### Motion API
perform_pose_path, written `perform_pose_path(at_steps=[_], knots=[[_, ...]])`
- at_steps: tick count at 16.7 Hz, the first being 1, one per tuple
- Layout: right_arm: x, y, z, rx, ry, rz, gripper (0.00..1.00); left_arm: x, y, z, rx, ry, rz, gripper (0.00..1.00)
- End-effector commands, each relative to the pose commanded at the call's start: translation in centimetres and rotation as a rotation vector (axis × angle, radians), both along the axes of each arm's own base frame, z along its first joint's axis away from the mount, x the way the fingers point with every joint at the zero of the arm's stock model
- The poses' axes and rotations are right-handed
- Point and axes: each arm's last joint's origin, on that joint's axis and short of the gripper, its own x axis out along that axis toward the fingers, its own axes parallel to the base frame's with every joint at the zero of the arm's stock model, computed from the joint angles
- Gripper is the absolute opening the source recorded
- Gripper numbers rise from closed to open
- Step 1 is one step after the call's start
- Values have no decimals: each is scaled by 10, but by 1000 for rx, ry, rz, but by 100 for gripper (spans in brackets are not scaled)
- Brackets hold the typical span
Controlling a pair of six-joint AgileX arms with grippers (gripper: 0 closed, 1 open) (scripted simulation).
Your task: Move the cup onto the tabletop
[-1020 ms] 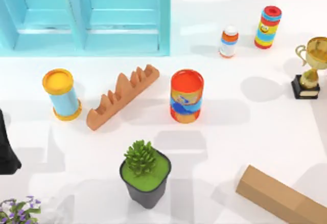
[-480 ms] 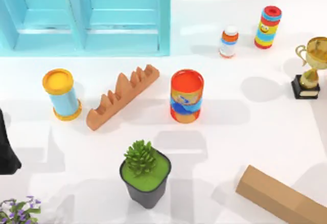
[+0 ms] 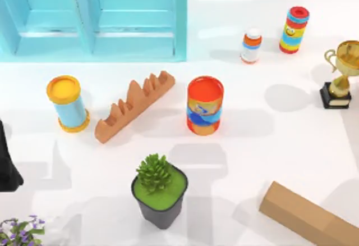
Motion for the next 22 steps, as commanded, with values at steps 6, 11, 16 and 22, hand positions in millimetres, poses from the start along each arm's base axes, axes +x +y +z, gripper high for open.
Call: perform_pose_path(at_steps=[6, 11, 16, 22], knots=[[0, 0, 0, 0, 0, 0, 0, 0, 0, 0, 0, 0, 0, 100], [-8, 6, 8, 11, -2, 5, 0, 0, 0, 0, 0, 0, 0, 100], [-33, 26, 21, 95, 68, 2, 0, 0, 0, 0, 0, 0, 0, 100], [-32, 52, 58, 66, 53, 18, 0, 0, 0, 0, 0, 0, 0, 100]])
